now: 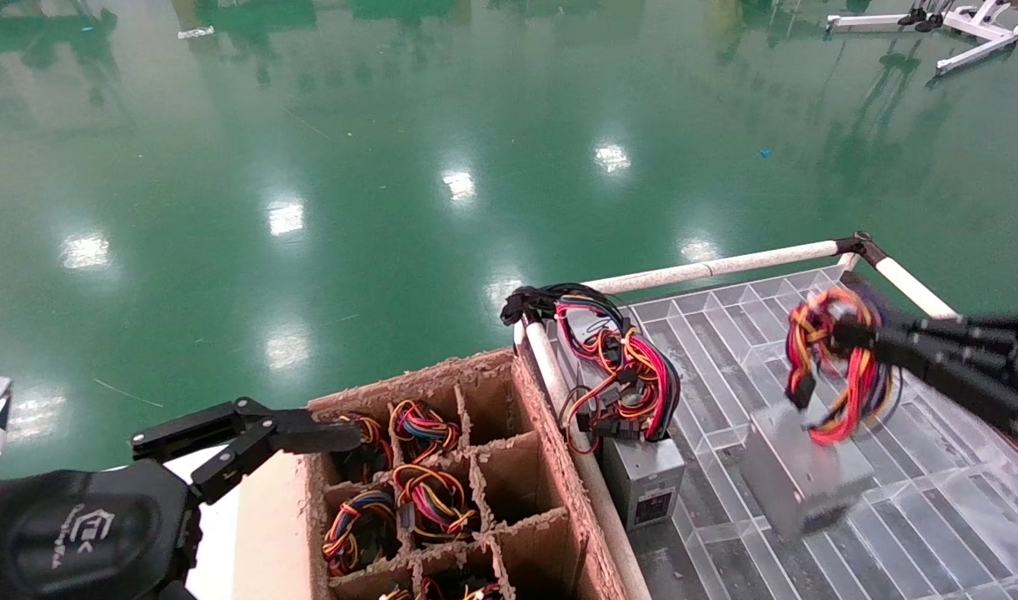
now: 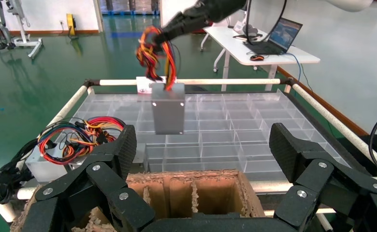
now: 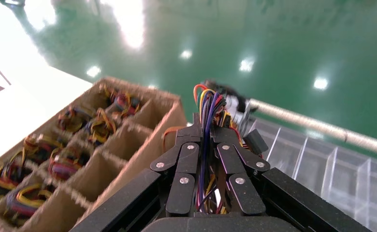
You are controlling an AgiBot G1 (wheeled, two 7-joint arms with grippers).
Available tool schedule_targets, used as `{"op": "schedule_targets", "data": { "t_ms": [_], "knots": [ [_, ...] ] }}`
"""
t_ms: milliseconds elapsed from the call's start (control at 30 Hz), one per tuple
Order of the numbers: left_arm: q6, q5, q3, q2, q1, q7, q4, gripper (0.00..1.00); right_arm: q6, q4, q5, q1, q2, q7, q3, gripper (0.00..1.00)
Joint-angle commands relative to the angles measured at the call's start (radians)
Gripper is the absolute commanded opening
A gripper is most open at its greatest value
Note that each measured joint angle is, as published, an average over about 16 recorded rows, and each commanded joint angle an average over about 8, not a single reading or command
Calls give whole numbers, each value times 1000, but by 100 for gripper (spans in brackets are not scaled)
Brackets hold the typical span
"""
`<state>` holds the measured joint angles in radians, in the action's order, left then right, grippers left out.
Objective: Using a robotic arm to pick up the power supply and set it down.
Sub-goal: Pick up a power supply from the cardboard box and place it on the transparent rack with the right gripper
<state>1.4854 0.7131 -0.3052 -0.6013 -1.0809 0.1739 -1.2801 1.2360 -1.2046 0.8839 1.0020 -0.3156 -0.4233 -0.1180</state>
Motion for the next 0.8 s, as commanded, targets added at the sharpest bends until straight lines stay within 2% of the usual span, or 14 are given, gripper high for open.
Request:
{"op": "schedule_targets", "data": {
  "t_ms": [33, 367, 800],
  "knots": [
    [0, 0, 0, 0, 0, 0, 0, 100, 5, 0, -10, -33, 10, 6, 5, 0],
    [0, 0, -1, 0, 0, 0, 0, 100, 21, -55, -19, -88, 17, -5, -5, 0],
    [0, -1, -1, 0, 0, -1, 0, 100, 21, -69, 39, -38, -70, -43, -74, 0]
  ]
}}
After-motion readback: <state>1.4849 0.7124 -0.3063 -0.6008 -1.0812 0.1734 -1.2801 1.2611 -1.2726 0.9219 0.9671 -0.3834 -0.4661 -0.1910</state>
